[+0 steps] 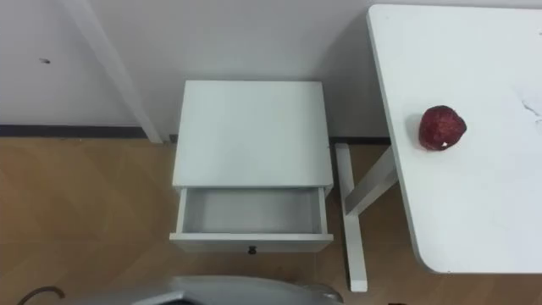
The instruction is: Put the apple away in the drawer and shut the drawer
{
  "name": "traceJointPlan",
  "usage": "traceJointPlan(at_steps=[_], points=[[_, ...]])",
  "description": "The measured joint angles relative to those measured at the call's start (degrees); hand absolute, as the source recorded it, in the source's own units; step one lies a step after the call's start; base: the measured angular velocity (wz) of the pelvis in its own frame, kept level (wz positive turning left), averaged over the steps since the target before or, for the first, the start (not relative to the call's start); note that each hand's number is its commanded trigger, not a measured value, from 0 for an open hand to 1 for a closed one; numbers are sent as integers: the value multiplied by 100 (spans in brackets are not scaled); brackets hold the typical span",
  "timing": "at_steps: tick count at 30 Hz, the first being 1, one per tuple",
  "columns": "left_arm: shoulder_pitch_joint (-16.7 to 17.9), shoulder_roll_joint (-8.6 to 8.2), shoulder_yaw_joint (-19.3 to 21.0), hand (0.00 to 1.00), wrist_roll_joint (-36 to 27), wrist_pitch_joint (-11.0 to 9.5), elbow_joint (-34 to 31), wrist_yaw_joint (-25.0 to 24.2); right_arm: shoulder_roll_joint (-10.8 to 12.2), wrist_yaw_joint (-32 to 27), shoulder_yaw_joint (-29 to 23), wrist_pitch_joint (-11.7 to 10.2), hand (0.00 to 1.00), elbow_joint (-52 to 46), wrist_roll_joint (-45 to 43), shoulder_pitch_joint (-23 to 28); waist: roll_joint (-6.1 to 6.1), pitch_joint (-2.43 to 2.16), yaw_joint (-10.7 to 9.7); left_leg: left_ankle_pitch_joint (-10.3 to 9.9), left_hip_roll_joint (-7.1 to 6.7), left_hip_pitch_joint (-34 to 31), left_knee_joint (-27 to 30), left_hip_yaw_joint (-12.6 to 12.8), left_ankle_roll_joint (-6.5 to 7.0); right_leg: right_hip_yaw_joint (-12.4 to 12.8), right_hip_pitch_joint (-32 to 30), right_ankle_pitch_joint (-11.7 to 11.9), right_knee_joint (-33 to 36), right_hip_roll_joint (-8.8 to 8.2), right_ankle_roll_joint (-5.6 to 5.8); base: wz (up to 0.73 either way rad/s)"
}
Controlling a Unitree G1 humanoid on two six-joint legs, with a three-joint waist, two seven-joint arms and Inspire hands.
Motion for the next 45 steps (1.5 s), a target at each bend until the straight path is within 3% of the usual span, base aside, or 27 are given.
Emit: traceJointPlan(at_steps=[4,7,9,11,12,18,22,23,25,26,33,37,42,45], points=[[9,0,0,0,3,-5,6,9,0,0,2,-12,0,3,66,4,-15,16,4,0,0,0,-1,1,0,5,4,0,5,1,0,-1],[-28,-10,27,0,-13,-9,2,17,2,-65,2,-24,0,-18,441,-27,-13,26,112,0,9,1,-5,110,0,144,-57,0,18,22,0,-18],[-54,-32,62,0,-18,-28,4,67,6,-141,-46,-90,0,-18,1152,-46,-16,35,104,0,9,-22,-9,109,0,144,-83,4,22,22,4,0],[-27,-45,140,0,-17,-160,3,122,25,-177,-277,-210,0,-32,2306,-4,11,14,97,0,11,-14,-19,123,0,175,-84,11,63,67,7,-2],[-14,-46,172,0,-17,-194,9,140,25,-180,-358,-219,0,-56,2611,-4,7,31,95,0,15,1,-23,134,0,184,-88,11,90,69,7,-9],[107,-37,620,0,-22,-492,28,295,24,-185,-1499,-501,0,-795,6006,226,-8,51,-162,-2,32,-10,-27,266,-1,273,-106,13,98,87,3,-8],[144,-12,754,0,-150,-635,-19,295,21,-212,-2243,-744,0,-1035,7810,216,-4,36,-328,-2,33,-29,-27,307,-1,299,-155,13,99,91,3,-4],[143,-6,754,0,-179,-658,-23,294,21,-244,-2390,-792,0,-1035,8135,224,13,5,-339,-2,36,-52,-27,348,-1,329,-209,13,122,93,3,-11],[157,9,791,0,-183,-675,-18,293,16,-326,-2527,-849,0,-1046,8474,222,-25,-3,-352,-2,39,-53,-25,414,-1,372,-267,13,208,86,-3,-18],[158,9,882,0,-183,-686,-18,293,18,-452,-2681,-866,0,-1112,8638,213,-46,-30,-335,-2,40,-41,-25,432,-1,432,-308,13,250,88,-3,-23],[262,42,1181,0,-314,-764,-11,465,-8,-1337,-3366,-1045,0,-2164,8908,212,-119,-22,-483,-2,26,-40,-14,578,-1,481,-384,11,326,76,4,-10],[431,59,1171,0,-353,-769,-267,507,-131,-2000,-3416,-1309,0,-2735,8867,200,-200,-6,-570,-11,41,-86,-15,556,15,448,-400,10,294,70,4,8],[443,65,1171,0,-354,-768,-277,503,-161,-2903,-3551,-1469,0,-4033,8647,129,-193,-13,-642,-8,30,-297,-3,569,25,482,-628,19,415,90,2,-2],[431,64,1171,0,-355,-795,-277,502,-336,-3455,-3557,-1676,0,-4729,8069,85,-144,11,-643,0,25,-298,4,565,39,484,-608,40,417,91,5,0]])
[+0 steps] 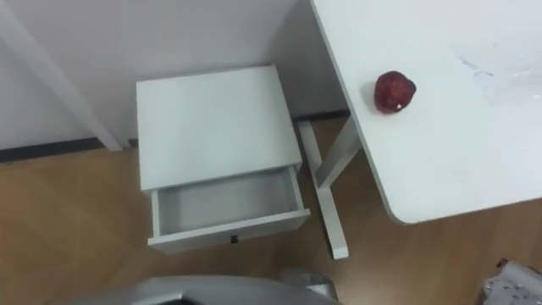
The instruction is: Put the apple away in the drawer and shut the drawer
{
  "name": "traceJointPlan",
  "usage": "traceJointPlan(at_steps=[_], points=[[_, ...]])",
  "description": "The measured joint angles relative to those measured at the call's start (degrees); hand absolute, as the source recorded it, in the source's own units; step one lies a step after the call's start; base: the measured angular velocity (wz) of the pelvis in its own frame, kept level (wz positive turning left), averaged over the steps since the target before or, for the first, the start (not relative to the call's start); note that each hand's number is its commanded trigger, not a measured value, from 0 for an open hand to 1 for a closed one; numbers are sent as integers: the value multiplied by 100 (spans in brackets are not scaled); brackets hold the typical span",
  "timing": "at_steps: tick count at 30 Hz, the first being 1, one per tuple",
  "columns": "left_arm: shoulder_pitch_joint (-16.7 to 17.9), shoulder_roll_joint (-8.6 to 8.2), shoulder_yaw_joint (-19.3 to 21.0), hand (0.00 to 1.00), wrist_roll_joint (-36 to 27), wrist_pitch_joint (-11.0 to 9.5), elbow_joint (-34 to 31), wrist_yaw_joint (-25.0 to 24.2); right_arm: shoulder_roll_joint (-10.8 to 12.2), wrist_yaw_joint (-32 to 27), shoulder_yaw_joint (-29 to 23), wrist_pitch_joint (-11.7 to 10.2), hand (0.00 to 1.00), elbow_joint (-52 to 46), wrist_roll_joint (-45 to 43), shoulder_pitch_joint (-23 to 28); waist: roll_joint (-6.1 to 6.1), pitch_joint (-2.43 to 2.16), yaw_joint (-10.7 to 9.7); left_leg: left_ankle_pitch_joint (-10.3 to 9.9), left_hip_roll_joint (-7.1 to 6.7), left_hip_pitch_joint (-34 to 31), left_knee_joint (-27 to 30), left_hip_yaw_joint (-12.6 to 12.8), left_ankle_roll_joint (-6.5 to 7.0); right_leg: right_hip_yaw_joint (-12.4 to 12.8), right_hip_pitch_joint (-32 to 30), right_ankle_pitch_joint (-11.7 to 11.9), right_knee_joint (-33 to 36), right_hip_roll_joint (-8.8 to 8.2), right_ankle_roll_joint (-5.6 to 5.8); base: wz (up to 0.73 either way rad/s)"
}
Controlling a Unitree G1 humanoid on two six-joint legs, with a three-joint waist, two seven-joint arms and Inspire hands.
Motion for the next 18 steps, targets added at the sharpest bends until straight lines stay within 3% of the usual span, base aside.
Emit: traceJointPlan(at_steps=[2,8,10,15,18], points=[[-14,0,-60,0,6,-40,-1,4,-48,-382,30,-160,0,-483,-640,-78,-20,1,22,0,-1,-9,-2,2,0,-15,-6,-1,-10,-5,1,0],[0,-1,-262,0,71,-102,60,-91,-67,-1040,135,-255,0,-1711,-2602,-84,-17,4,136,0,-1,-24,-19,-4,-1,-25,-33,-1,-48,-3,2,0],[2,6,-348,0,81,-103,60,-95,-130,-1112,298,-328,0,-1845,-3065,-85,-10,2,176,0,1,-16,-19,1,-1,-30,-14,-1,-56,-4,3,0],[-102,14,-505,0,111,-100,65,-149,-286,-1160,929,-268,0,-2046,-4217,-101,-61,12,345,0,2,-24,-18,-3,-1,-32,-46,-1,-39,-7,2,0],[-122,35,-540,0,113,-86,70,-270,-400,-893,1324,-260,0,-2149,-4678,-101,-82,10,419,0,2,-16,-16,-18,-1,-43,-43,-1,-47,-9,2,1]])
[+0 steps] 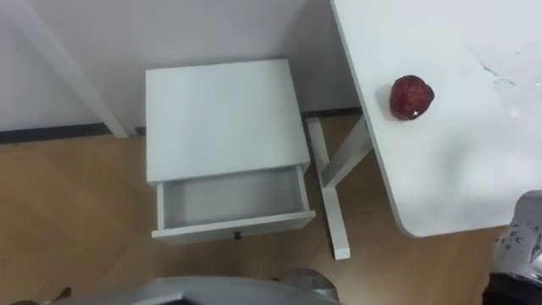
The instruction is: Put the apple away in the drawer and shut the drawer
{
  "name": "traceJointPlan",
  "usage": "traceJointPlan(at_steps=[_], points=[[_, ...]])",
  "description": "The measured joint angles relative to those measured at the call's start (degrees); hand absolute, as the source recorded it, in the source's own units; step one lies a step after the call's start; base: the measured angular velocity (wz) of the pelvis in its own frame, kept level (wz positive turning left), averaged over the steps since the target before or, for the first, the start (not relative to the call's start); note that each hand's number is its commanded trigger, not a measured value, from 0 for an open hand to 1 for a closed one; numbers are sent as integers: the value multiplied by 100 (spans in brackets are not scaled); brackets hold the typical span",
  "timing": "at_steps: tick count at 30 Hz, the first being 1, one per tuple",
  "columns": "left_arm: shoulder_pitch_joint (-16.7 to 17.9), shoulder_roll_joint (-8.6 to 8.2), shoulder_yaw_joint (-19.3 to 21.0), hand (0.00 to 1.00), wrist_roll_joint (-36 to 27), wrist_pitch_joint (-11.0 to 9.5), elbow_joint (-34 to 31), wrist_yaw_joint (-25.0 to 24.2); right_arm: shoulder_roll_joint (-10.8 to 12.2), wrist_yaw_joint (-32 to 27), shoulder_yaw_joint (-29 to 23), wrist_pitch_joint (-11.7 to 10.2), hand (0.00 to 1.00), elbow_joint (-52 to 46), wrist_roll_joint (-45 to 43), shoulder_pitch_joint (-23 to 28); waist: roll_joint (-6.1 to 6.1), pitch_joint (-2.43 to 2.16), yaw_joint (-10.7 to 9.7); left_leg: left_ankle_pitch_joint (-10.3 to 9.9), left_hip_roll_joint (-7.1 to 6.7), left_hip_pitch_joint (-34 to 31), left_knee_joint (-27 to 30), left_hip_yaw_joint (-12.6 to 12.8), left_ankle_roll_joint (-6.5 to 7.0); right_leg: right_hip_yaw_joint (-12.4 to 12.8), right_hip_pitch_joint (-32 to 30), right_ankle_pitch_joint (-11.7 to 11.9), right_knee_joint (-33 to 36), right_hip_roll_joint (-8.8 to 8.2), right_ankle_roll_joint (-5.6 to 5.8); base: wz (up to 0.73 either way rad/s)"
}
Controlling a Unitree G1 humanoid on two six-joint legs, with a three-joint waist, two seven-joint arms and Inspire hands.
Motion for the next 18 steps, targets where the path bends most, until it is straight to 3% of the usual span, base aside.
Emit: traceJointPlan(at_steps=[9,13,18], points=[[-36,48,-237,0,-21,53,82,-219,-90,1150,798,302,0,0,-759,-1,-60,15,102,0,30,13,0,-72,0,-107,103,25,-96,11,-16,5],[-71,61,-354,0,4,41,48,-224,-115,1583,1118,335,0,2,-1065,-2,-19,38,192,0,55,13,1,-49,-2,-107,101,33,-98,22,-28,-2],[-58,87,-429,0,2,40,13,-214,-131,1827,1247,363,0,21,-1069,-8,62,20,245,2,59,24,2,-50,-4,-113,112,35,-97,14,-31,0]])
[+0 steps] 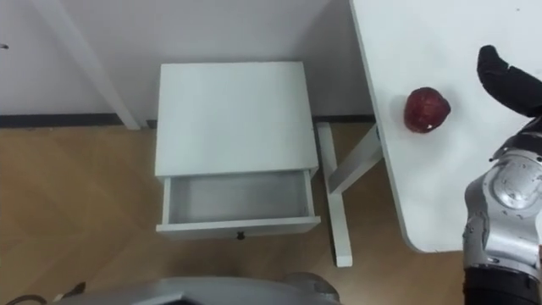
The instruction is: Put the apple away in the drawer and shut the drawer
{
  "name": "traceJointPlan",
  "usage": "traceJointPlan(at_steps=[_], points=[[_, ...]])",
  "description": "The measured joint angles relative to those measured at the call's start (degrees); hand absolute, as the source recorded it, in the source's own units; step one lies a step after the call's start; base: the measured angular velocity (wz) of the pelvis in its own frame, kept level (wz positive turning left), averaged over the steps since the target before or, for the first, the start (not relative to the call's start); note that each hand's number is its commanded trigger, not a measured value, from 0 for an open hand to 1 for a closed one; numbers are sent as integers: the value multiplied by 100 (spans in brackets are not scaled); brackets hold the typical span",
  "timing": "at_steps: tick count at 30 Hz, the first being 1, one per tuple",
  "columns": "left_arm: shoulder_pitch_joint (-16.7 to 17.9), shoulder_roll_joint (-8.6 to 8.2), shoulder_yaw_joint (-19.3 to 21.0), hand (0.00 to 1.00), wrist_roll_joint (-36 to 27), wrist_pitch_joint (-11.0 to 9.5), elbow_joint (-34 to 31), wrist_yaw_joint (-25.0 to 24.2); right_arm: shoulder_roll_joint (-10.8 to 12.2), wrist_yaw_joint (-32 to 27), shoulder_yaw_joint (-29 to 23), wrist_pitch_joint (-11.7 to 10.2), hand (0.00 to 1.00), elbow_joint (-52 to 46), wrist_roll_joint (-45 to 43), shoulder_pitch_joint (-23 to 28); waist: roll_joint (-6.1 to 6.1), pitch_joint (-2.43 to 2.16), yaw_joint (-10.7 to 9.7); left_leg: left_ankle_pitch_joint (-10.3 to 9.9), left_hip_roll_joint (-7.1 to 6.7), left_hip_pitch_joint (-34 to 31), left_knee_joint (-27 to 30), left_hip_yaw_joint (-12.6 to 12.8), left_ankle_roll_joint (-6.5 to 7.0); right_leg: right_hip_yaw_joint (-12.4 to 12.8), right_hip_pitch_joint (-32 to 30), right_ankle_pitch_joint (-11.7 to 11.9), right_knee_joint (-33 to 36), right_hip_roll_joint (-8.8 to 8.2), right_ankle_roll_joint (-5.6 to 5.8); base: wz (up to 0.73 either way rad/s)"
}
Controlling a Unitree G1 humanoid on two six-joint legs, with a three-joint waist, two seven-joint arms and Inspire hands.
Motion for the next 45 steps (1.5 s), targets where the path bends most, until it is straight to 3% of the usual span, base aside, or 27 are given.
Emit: traceJointPlan(at_steps=[9,18,25,45], points=[[20,30,-85,0,-2,-1,-18,-40,-3,509,192,82,0,119,-7,-13,7,3,-1,3,3,49,11,-4,-5,-7,51,9,3,-8,-15,0],[20,35,-90,0,1,7,-14,-197,-13,966,342,127,0,384,-914,-15,10,-4,19,3,-4,52,12,8,-5,19,29,9,-3,-2,-15,0],[-60,34,-147,0,-4,11,-18,-209,-8,1307,705,140,0,1182,-1125,-24,55,-27,82,3,-5,66,6,-19,-5,-11,70,10,-15,11,-14,1],[36,44,-146,0,-1,-152,-16,-241,-11,1478,687,46,0,2059,-1326,9,6,-46,-13,4,0,102,10,-105,-8,-110,156,24,-107,-17,-22,3]])
